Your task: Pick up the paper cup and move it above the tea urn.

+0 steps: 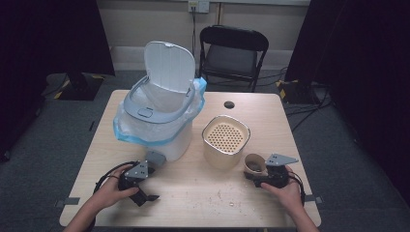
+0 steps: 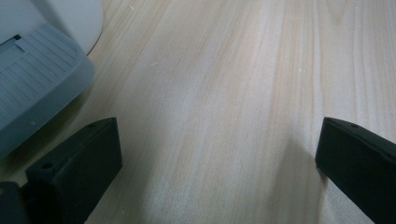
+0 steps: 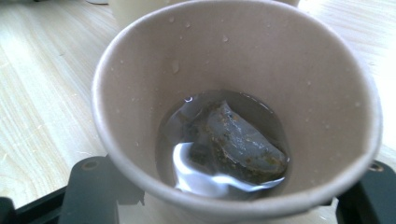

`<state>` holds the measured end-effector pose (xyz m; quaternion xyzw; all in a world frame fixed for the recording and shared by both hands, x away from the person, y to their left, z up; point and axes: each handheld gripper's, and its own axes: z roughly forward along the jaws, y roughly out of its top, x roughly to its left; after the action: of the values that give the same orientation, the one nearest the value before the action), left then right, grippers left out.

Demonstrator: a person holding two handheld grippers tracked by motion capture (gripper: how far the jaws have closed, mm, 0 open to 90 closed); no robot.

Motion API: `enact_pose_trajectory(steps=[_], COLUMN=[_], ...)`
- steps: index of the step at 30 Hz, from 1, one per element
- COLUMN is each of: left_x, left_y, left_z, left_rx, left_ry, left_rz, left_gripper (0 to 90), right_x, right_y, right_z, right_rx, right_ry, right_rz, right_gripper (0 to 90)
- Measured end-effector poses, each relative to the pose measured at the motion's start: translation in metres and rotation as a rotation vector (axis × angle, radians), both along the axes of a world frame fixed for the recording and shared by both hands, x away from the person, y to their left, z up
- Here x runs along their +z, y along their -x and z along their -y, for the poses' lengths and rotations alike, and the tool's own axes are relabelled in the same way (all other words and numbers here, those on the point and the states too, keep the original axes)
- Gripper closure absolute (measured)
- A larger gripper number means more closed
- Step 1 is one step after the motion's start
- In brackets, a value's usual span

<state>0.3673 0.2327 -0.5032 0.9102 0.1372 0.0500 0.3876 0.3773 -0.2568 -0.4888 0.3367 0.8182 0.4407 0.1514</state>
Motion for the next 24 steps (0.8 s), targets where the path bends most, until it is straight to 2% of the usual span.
enact_pose_trajectory(steps=[7,8,12,22,24], left_x=[0.000,0.000,0.000,0.000,0.001], left_y=[0.000,0.000,0.000,0.000,0.000], left_z=[0.000,0.000,0.000,0.000,0.000], left_rx=[-0.002,-0.003,-0.003,-0.003,-0.004], left_ry=[0.001,0.001,0.000,0.000,-0.008], left_rz=[-0.004,-0.004,-0.003,-0.004,-0.004], left_gripper=[0.0,0.0,0.0,0.0,0.0], right_x=[0.008,0.011,0.018,0.031,0.035], right_y=[-0.003,-0.005,-0.010,-0.022,-0.027], right_z=[0.006,0.007,0.010,0.012,0.013], right_rx=[-0.044,-0.061,-0.078,-0.075,-0.056], right_ry=[0.001,-0.013,-0.009,0.020,0.028], right_rz=[0.003,-0.002,0.001,0.029,0.043], right_gripper=[32.8,32.9,33.1,34.0,34.1])
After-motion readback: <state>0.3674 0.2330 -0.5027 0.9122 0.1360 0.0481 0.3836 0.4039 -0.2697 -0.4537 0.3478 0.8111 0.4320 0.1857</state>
